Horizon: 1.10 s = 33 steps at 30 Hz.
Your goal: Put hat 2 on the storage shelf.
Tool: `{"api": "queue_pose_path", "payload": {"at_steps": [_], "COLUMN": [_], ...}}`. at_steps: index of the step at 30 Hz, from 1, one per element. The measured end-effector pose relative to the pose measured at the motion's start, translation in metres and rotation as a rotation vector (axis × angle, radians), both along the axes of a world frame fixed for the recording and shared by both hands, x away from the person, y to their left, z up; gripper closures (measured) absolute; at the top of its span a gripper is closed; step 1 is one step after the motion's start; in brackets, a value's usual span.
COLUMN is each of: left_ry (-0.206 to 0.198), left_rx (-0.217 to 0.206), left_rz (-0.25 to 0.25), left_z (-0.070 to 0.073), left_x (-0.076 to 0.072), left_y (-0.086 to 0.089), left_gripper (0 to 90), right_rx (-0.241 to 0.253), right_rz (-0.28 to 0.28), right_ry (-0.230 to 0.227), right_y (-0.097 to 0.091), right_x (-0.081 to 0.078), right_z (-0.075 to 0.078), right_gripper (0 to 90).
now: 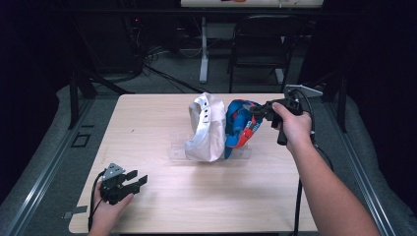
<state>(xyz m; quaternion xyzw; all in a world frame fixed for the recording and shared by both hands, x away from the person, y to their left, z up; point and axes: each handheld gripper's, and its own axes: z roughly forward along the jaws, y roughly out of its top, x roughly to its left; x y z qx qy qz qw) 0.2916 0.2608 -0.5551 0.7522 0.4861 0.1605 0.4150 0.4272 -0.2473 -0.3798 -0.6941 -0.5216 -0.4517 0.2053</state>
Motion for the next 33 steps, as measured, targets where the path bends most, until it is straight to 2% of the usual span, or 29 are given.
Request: {"api": "queue_pose_path", "payload": {"at_steps": [7,11,14,17,22,26,30,33], "left_ry": [-0.001,-0.001,-0.001,0.000,0.001,-0.004,0.001,0.001], "left_rx": [0.002,0.003,0.002,0.003,0.005,-0.001,0.007,0.008], "left_rz": [0.000,0.001,0.001,0.001,0.002,0.008,0.002,0.002], "left_z": [0.000,0.000,0.000,0.000,0.000,-0.001,0.000,-0.001], "left_x": [0.000,0.000,0.000,0.000,-0.001,-0.001,-0.001,-0.001], "left_y": [0.000,0.001,0.001,0.000,0.001,0.001,0.001,-0.001], "left_gripper": [49.6,49.5,49.4,49.4,49.4,49.1,49.0,49.0], "right_rx": [-0.044,-0.054,-0.087,-0.151,-0.183,-0.246,-0.303,-0.325], "right_rz": [0.000,-0.018,-0.026,-0.037,-0.029,-0.014,0.027,0.036], "right_ry": [-0.008,-0.011,-0.018,-0.050,-0.063,-0.083,-0.104,-0.139], "right_y": [-0.003,-0.008,-0.014,-0.018,-0.023,-0.023,-0.022,-0.020], "right_x": [-0.004,-0.006,-0.008,-0.012,-0.020,-0.031,-0.047,-0.060], "right_z": [-0.004,-0.009,-0.011,-0.011,-0.015,-0.021,-0.032,-0.042], "right_gripper": [77.5,71.4,66.4,61.5,57.1,56.0,54.6,53.2]}}
